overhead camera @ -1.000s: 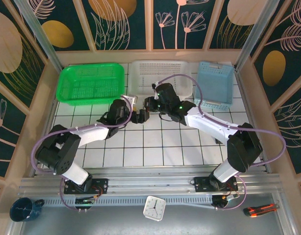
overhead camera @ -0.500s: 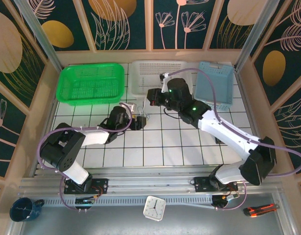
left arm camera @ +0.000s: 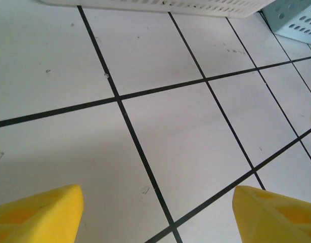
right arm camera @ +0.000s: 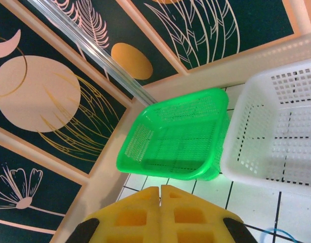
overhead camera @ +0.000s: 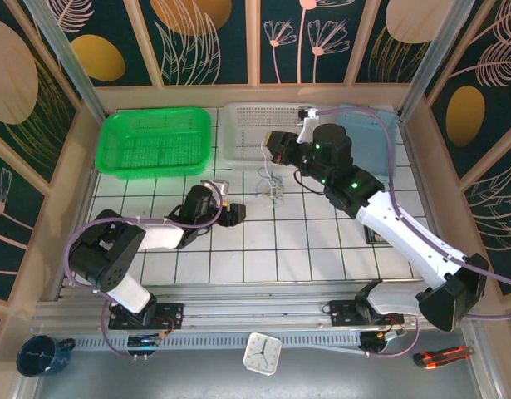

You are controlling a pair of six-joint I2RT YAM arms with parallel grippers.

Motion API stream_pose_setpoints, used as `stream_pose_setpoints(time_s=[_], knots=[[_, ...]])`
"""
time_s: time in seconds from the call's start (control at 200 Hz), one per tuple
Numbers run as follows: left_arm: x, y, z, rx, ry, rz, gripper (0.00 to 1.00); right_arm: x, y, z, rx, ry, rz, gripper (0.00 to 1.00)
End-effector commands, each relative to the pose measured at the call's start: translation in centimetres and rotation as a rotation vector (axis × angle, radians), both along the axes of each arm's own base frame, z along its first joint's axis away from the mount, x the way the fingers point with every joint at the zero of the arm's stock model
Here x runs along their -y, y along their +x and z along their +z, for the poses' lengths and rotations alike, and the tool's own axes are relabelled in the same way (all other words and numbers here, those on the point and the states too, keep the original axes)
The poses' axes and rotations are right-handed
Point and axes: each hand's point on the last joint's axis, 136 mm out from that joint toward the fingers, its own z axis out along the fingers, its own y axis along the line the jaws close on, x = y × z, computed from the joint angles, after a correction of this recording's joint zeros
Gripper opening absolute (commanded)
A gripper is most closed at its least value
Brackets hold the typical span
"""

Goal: Untangle the cables

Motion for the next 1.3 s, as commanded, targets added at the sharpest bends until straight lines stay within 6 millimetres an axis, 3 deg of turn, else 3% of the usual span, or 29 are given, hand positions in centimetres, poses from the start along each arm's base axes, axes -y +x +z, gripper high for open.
stream_pose_setpoints(time_s=[0.0,0.36,0.6,0.816,1.016,1.171,1.296], knots=[[0.2,-0.2,2.0,0.038,-0.044,-0.003,0.8,-0.1,-0.1,0.5,0.011,0.003,0.009,0.0],[0.9,-1.1,8.8,0.174,-0.137,-0.072,0.89,-0.8,0.2,-6.2,-0.096,-0.053,0.022,0.0],[1.7,0.4,12.6,0.271,-0.17,-0.074,0.91,-3.0,-0.1,-9.3,-0.15,-0.087,0.074,0.0],[3.0,1.9,12.1,0.261,-0.172,-0.09,0.9,-4.0,-0.5,-9.5,-0.156,-0.086,0.098,0.0],[3.6,2.1,10.9,0.247,-0.181,-0.114,0.9,-4.8,-0.9,-9.2,-0.155,-0.082,0.121,0.0],[4.0,2.5,10.1,0.238,-0.179,-0.115,0.88,-5.6,-1.4,-8.2,-0.143,-0.067,0.146,0.0],[4.5,3.0,9.2,0.216,-0.179,-0.122,0.81,-6.2,-1.8,-6.7,-0.122,-0.044,0.164,0.0]])
